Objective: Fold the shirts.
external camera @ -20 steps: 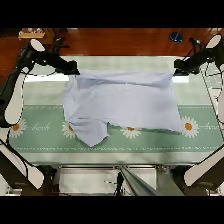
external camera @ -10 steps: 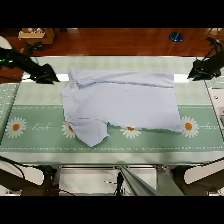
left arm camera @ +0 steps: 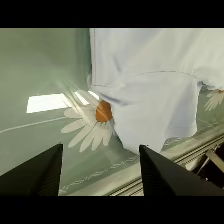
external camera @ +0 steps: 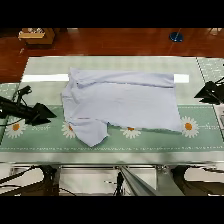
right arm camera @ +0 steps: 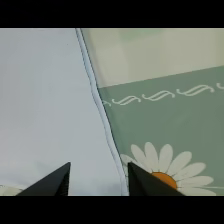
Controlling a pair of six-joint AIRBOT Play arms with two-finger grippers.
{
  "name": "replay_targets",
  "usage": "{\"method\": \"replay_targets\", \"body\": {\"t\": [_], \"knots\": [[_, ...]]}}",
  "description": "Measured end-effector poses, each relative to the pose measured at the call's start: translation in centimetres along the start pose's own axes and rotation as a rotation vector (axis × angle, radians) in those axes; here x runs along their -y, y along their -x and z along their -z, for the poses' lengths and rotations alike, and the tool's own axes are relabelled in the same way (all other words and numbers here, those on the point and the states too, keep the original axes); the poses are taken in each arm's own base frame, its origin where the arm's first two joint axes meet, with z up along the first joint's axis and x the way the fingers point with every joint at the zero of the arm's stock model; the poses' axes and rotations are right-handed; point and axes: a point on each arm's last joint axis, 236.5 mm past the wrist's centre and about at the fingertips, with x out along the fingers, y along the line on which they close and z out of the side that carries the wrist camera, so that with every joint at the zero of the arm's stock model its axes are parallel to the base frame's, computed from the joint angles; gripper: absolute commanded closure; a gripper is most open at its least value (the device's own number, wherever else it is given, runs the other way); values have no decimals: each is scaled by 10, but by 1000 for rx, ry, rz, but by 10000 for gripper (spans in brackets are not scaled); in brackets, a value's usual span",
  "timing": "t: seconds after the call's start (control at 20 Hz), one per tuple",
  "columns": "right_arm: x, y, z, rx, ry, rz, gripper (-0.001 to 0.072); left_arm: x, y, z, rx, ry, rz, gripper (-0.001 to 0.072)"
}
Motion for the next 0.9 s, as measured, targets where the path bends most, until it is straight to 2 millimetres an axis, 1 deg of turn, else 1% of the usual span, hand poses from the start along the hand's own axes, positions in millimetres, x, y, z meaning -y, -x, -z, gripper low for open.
{"method": "replay_targets", "body": {"t": [0.1, 0.25, 0.35, 0.45, 0.5, 0.55, 0.6, 0.65, 0.7, 0.75, 0.85, 0.9], "knots": [[-1, -1, 3, 18, -4, -13, 255, -4, -16, 7, 2, 18, 4, 150], [-4, 0, 3, 49, -1, -27, 255, -3, -37, 7, 8, 8, -2, 150], [-6, 2, 3, 60, 3, -31, 255, 1, -50, 3, 12, 0, -3, 150], [-7, 5, 3, 71, 6, -32, 255, 10, -65, 4, -7, 1, 22, 151], [-8, 6, 3, 75, 9, -34, 255, 14, -72, 4, -19, 5, 35, 190], [-9, 7, 3, 82, 11, -33, 255, 16, -79, 5, -33, 5, 39, 190], [-9, 9, 3, 86, 12, -32, 255, 21, -86, 5, -41, 9, 55, 248], [-10, 11, 3, 91, 15, -31, 255, 23, -92, 4, -42, 9, 58, 469], [-11, 12, 3, 95, 17, -30, 254, 20, -98, 0, -32, 8, 43, 623], [-12, 14, 3, 102, 20, -28, 254, 19, -102, -2, -27, 6, 35, 663], [-13, 18, 4, 111, 22, -24, 213, 22, -105, -3, -26, 13, 48, 675], [-11, 19, 5, 109, 23, -12, 213, 22, -105, -3, -26, 15, 51, 676]]}}
